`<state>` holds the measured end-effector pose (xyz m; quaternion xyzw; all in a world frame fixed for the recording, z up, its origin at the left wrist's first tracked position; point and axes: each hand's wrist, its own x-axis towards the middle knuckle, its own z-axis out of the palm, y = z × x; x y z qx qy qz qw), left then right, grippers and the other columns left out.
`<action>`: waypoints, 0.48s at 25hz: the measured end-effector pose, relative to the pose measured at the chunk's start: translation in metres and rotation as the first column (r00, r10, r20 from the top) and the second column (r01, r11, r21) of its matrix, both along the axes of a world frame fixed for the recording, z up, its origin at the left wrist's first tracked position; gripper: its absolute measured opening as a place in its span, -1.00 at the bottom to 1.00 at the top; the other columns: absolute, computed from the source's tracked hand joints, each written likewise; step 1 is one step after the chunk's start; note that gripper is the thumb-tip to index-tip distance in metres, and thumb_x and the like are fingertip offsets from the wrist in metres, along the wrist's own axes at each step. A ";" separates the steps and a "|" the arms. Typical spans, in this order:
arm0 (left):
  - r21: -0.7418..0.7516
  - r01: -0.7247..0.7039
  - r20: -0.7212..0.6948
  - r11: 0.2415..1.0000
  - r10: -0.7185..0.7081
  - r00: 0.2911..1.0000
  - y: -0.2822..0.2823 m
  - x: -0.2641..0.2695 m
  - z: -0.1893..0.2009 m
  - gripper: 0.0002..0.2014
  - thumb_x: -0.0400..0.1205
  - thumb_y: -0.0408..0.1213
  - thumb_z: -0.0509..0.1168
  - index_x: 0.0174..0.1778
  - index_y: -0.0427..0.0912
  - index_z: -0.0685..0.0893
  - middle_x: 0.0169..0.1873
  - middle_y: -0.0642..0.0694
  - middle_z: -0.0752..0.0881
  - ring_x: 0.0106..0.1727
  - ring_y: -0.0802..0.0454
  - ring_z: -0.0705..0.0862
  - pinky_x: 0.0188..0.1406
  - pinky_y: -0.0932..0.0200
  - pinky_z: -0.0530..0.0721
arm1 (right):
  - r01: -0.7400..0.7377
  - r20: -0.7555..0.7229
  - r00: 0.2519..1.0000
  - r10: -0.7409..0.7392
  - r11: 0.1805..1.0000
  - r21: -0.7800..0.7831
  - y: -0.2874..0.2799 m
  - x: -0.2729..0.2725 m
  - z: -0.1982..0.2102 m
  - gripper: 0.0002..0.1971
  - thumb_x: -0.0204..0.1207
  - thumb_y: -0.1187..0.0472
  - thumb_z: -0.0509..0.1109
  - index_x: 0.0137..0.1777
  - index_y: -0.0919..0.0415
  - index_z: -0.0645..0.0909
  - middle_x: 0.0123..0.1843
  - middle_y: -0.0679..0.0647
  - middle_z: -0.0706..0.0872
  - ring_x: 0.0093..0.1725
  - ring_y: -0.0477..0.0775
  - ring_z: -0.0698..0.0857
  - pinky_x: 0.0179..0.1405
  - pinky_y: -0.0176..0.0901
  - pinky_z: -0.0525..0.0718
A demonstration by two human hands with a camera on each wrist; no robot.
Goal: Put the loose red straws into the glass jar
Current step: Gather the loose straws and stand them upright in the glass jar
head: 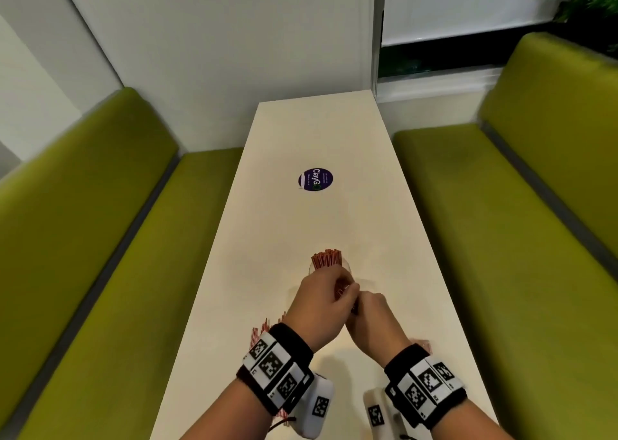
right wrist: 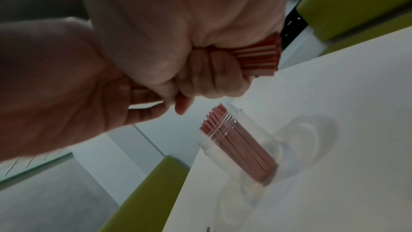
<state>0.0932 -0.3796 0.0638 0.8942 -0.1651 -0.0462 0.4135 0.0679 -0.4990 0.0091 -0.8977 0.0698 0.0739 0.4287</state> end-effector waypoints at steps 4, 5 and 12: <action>0.059 0.105 -0.004 0.993 -0.105 0.994 0.014 0.004 -0.004 -0.91 0.63 -0.11 0.38 -0.04 -0.01 0.74 -0.22 0.11 0.79 -0.18 0.24 0.70 -0.21 0.42 0.57 | -0.024 0.079 0.997 0.020 0.998 0.055 -0.007 0.006 0.008 -0.87 0.46 0.20 0.41 -0.30 0.01 0.66 -0.38 -0.08 0.68 -0.43 -0.12 0.61 -0.49 -0.39 0.48; 0.072 0.133 -0.021 0.989 -0.131 0.991 0.016 0.006 -0.005 -0.91 0.61 -0.12 0.40 -0.04 -0.01 0.75 -0.23 0.09 0.80 -0.18 0.23 0.71 -0.19 0.37 0.61 | -0.046 0.079 0.996 0.041 0.998 0.053 -0.006 0.007 0.007 -0.90 0.45 0.16 0.44 -0.28 0.03 0.68 -0.40 -0.10 0.67 -0.43 -0.13 0.62 -0.47 -0.37 0.51; 0.144 0.133 -0.130 0.981 -0.114 0.985 0.027 0.028 0.004 -0.92 0.62 -0.22 0.43 -0.12 -0.13 0.78 -0.37 0.01 0.81 -0.37 0.22 0.78 -0.28 0.32 0.70 | -0.125 0.135 0.985 0.104 0.979 0.162 -0.002 0.002 -0.003 -0.88 0.46 0.12 0.58 -0.13 -0.07 0.67 -0.39 -0.15 0.63 -0.40 -0.21 0.60 -0.38 -0.42 0.47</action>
